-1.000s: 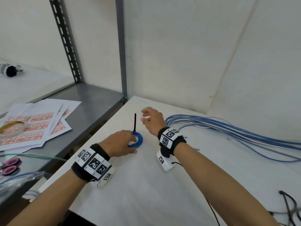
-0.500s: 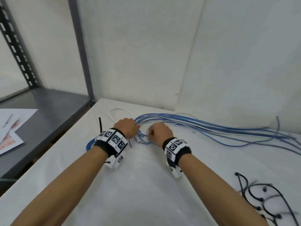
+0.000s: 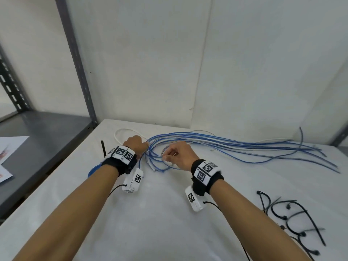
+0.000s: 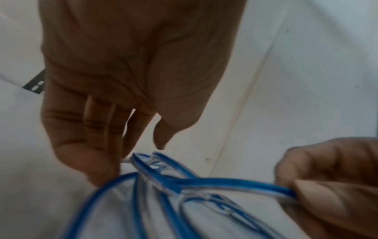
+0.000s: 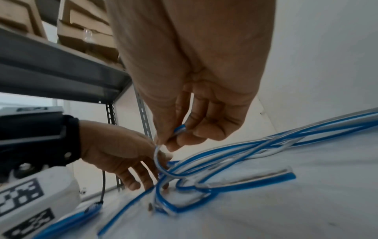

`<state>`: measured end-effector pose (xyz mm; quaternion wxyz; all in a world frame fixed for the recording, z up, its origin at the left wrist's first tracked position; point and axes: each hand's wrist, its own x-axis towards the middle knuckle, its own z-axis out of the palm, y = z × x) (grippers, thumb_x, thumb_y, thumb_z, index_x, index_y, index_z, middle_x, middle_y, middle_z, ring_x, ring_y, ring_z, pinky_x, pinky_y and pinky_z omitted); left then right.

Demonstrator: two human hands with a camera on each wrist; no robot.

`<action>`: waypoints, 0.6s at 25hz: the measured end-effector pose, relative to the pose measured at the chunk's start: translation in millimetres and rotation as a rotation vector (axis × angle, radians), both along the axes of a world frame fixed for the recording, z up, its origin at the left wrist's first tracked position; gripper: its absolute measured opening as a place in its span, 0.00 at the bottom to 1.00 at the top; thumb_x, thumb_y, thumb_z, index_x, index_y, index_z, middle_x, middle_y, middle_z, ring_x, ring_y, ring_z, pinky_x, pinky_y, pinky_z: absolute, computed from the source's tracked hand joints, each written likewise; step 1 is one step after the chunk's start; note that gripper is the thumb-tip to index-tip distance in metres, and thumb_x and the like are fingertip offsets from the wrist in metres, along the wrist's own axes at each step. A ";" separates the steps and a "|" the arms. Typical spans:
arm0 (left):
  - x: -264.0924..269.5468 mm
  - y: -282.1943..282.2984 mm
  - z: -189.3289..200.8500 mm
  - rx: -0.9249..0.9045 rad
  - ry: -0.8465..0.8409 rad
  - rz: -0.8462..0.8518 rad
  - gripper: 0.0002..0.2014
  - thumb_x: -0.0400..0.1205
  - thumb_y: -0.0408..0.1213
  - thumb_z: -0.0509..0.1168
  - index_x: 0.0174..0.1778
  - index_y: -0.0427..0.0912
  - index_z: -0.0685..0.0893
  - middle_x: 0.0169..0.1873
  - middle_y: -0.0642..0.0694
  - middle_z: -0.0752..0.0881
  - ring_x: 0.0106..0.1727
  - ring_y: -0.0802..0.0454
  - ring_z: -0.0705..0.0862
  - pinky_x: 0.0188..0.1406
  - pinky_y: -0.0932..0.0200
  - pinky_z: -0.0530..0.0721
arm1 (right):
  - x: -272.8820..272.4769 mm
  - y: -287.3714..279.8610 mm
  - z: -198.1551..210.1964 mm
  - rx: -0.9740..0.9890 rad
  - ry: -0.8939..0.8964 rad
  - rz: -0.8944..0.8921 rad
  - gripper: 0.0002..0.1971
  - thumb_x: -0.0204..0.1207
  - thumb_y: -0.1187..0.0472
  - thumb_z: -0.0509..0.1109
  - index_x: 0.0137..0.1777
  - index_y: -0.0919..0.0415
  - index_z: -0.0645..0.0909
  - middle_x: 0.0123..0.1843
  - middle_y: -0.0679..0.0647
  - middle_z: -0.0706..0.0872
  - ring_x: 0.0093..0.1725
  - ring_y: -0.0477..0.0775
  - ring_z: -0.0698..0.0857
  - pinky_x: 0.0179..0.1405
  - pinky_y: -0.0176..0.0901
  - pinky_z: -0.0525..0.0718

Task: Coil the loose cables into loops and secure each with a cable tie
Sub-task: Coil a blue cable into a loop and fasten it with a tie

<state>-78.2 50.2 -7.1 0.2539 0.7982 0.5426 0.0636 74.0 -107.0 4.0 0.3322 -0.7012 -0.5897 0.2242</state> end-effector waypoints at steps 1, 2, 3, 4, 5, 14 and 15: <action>-1.5 2.2 -3.8 -0.030 -0.047 0.015 0.20 0.86 0.45 0.67 0.52 0.27 0.88 0.50 0.30 0.92 0.52 0.34 0.91 0.55 0.41 0.91 | -0.3 -2.7 -2.8 -0.036 -0.035 0.010 0.02 0.76 0.61 0.80 0.43 0.58 0.92 0.42 0.52 0.91 0.41 0.47 0.85 0.47 0.44 0.85; -1.3 3.9 -6.5 -0.028 -0.087 0.024 0.15 0.84 0.40 0.71 0.48 0.28 0.90 0.44 0.31 0.93 0.48 0.35 0.93 0.52 0.41 0.92 | -0.6 -4.9 -4.8 -0.062 -0.060 0.010 0.03 0.76 0.60 0.80 0.45 0.59 0.92 0.42 0.51 0.90 0.42 0.47 0.85 0.48 0.43 0.84; -1.3 3.9 -8.4 -0.012 -0.112 0.029 0.11 0.81 0.37 0.73 0.45 0.29 0.91 0.41 0.32 0.93 0.46 0.36 0.93 0.51 0.42 0.92 | -0.9 -6.4 -7.6 -0.079 -0.064 0.008 0.04 0.76 0.60 0.80 0.46 0.60 0.92 0.42 0.51 0.90 0.43 0.47 0.85 0.48 0.42 0.84; -0.9 4.9 -8.2 0.011 -0.126 0.030 0.09 0.80 0.35 0.74 0.46 0.31 0.92 0.40 0.33 0.93 0.45 0.37 0.93 0.51 0.43 0.92 | -0.2 -6.2 -8.9 -0.089 -0.060 0.009 0.05 0.75 0.60 0.81 0.47 0.61 0.93 0.42 0.50 0.90 0.43 0.48 0.85 0.49 0.44 0.85; -1.4 4.2 -5.2 0.035 -0.126 0.025 0.08 0.80 0.35 0.75 0.47 0.33 0.92 0.41 0.33 0.93 0.46 0.37 0.93 0.52 0.43 0.92 | 0.3 -5.5 -10.0 -0.099 -0.049 0.006 0.06 0.76 0.58 0.81 0.46 0.60 0.93 0.42 0.51 0.91 0.43 0.49 0.86 0.51 0.46 0.86; -10.5 -26.5 59.8 0.203 -0.653 -0.277 0.04 0.84 0.28 0.70 0.52 0.38 0.83 0.44 0.40 0.90 0.46 0.44 0.88 0.56 0.52 0.86 | 6.4 -4.9 1.8 0.436 -0.190 -0.517 0.24 0.76 0.58 0.78 0.70 0.60 0.76 0.68 0.58 0.79 0.67 0.60 0.78 0.66 0.53 0.78; -9.5 -37.6 72.5 0.156 -0.686 -0.363 0.04 0.85 0.27 0.66 0.52 0.39 0.82 0.41 0.42 0.88 0.44 0.46 0.87 0.56 0.49 0.86 | 10.5 -4.3 7.9 0.495 -0.247 -0.583 0.30 0.75 0.58 0.80 0.75 0.59 0.73 0.73 0.58 0.76 0.71 0.61 0.75 0.68 0.55 0.76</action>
